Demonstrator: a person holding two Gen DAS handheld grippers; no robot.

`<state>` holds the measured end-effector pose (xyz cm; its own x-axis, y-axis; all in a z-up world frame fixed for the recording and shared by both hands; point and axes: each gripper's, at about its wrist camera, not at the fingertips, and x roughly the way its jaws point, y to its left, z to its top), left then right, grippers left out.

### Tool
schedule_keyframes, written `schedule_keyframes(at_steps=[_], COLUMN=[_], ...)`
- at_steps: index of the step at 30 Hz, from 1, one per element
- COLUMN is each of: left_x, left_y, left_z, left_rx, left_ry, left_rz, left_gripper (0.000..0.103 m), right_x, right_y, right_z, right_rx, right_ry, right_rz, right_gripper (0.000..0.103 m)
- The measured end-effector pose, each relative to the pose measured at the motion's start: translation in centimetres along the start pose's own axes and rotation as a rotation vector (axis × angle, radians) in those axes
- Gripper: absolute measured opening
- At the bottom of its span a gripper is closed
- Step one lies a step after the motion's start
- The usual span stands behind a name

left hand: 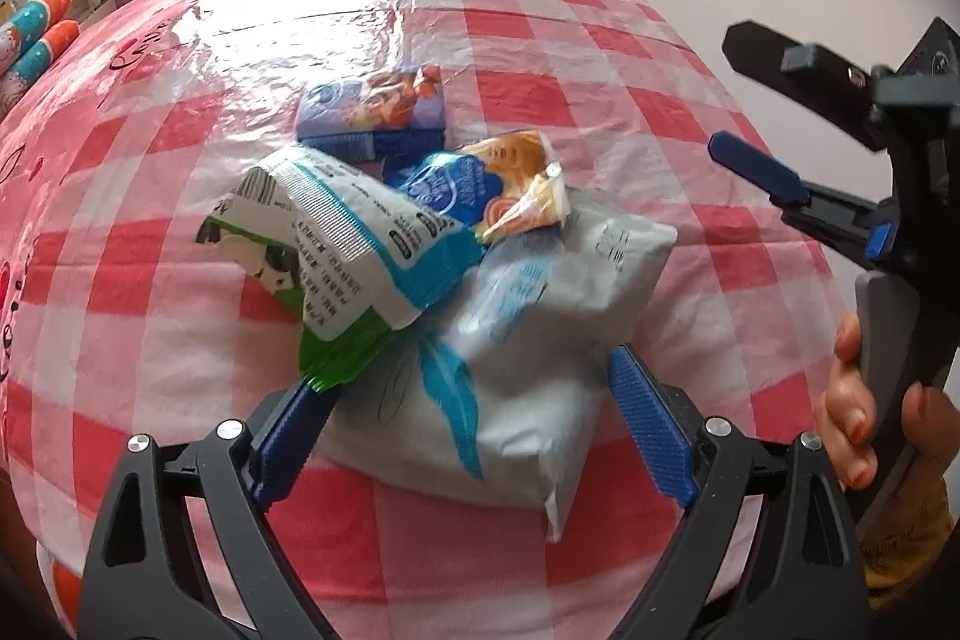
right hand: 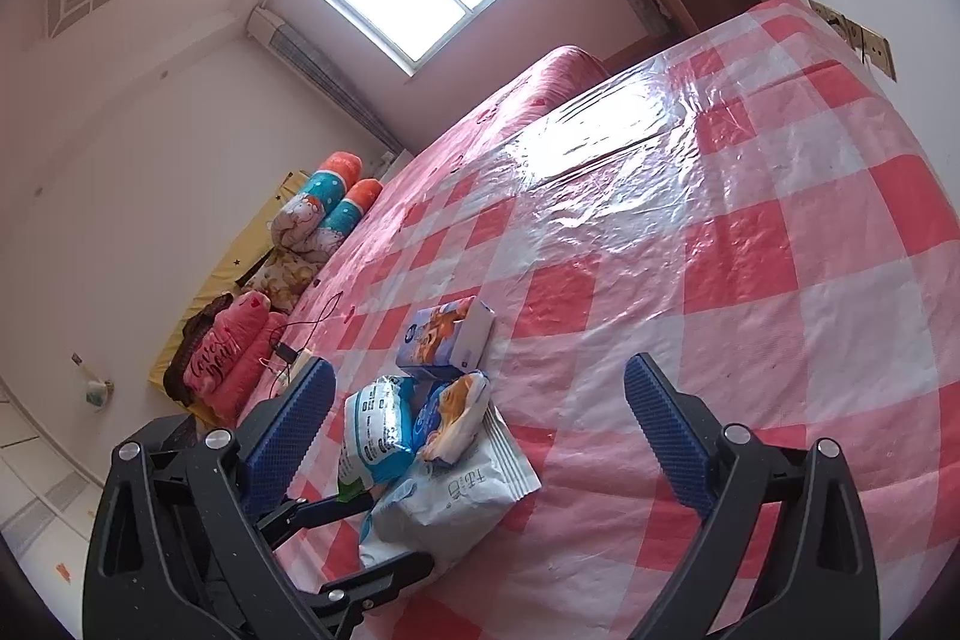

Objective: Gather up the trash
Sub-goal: 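Grasp the white blue-feather bag with the left tool and lift it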

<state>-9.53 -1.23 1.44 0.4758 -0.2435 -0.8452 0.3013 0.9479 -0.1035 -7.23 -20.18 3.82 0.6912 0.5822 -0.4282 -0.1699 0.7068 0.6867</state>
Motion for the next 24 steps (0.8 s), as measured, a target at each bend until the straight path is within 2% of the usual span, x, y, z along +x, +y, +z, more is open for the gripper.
schedule_keyframes(at_steps=[6,9,16,18,24], left_x=[1.3,1.9,2.8,2.8,2.3], left_y=[-0.9,-1.2,-3.1,-3.4,-3.6], left_z=[1.3,1.5,1.1,1.0,0.8], left_rx=[0.038,0.037,0.100,0.111,0.117], left_ry=[-0.005,0.006,0.001,0.000,-0.020], left_rz=[-0.031,-0.039,0.049,0.074,0.072], left_gripper=[0.091,0.095,0.096,0.095,0.082], right_x=[0.0,0.0,0.5,0.6,0.7], right_y=[-0.5,-0.5,-0.6,-0.6,-0.8], right_z=[0.1,0.1,0.0,0.0,0.2], right_rx=[0.020,0.022,0.022,0.023,0.024], right_ry=[0.019,0.030,0.060,0.062,0.066], right_rz=[0.030,0.047,0.056,0.058,0.059], right_gripper=[0.096,0.096,0.096,0.096,0.096])
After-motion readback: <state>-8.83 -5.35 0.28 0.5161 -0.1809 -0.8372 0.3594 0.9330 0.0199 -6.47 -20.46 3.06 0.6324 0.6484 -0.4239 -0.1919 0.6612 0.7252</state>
